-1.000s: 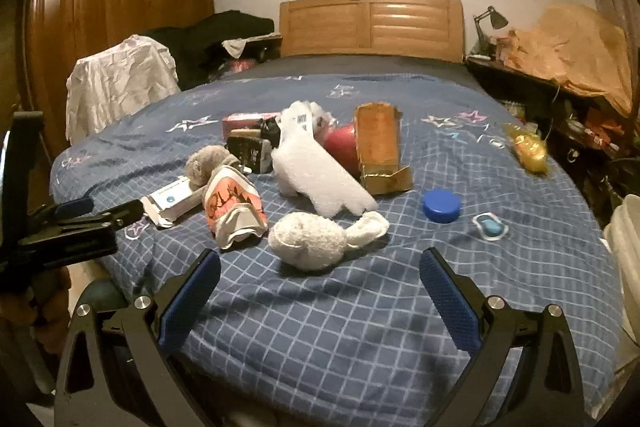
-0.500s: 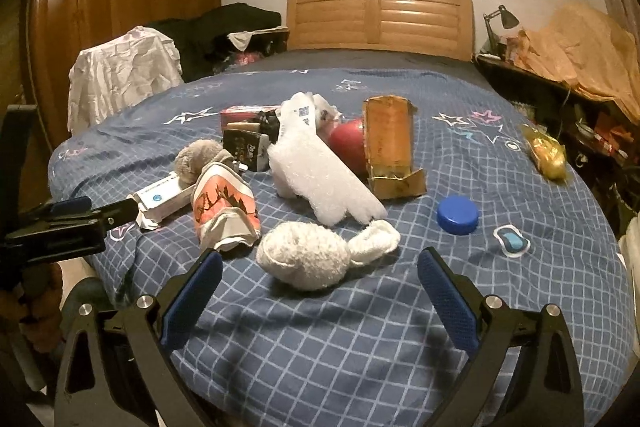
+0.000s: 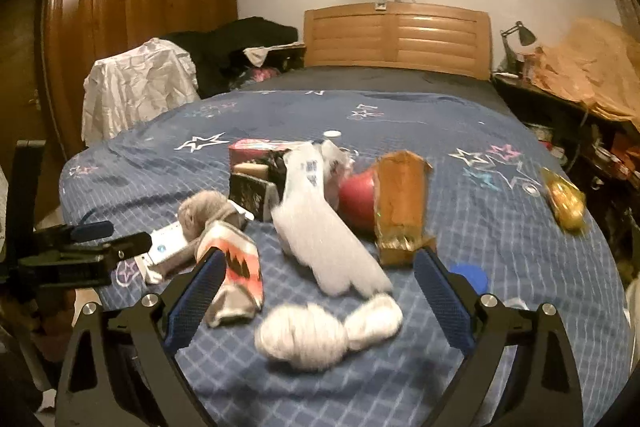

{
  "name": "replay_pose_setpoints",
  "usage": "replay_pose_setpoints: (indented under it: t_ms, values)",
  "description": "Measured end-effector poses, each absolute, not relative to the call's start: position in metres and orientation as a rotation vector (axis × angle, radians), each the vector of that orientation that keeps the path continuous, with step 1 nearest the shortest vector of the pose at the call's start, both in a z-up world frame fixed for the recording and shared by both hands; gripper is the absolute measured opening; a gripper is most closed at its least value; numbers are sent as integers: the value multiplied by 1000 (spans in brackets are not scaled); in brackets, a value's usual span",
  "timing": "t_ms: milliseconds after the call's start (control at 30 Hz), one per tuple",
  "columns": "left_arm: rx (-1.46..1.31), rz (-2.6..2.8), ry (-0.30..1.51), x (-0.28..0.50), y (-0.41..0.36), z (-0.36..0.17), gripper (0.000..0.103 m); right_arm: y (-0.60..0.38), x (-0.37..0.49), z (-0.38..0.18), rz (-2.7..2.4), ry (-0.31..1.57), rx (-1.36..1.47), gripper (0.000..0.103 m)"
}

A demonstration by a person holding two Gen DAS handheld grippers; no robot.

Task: Collect trash
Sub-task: 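Grasp the white medicine box with the left tool while the right tool grasps the orange paper cup, then carry box and cup to the white bucket and open both tools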

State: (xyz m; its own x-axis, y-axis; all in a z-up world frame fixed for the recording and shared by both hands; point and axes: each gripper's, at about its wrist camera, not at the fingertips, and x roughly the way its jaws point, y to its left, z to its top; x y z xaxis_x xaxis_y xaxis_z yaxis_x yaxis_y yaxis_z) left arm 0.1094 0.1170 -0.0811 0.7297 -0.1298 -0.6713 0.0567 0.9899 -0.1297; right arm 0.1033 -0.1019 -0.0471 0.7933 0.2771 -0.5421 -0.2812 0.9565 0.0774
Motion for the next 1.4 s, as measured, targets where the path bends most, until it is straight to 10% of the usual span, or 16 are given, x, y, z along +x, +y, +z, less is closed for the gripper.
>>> replay_pose_setpoints:
  t_ms: [200, 533, 667, 867, 1400]
  values:
    - [-64, -231, 808, 129, 108, -91, 89, -75, 123, -49, 472, 714, -35, 64]
    - [10, -384, 900, 167, 108, -113, 80, -16, 140, -89, 574, 896, -206, 59]
    - [38, -397, 898, 172, 105, -115, 55, -10, 147, -100, 558, 917, -239, 53]
    - [-14, -398, 894, 173, 114, -108, 45, -17, 144, -92, 550, 893, -174, 39]
    - [-1119, -753, 985, 169, 160, -143, 45, -99, 95, -7, 476, 681, 93, 39]
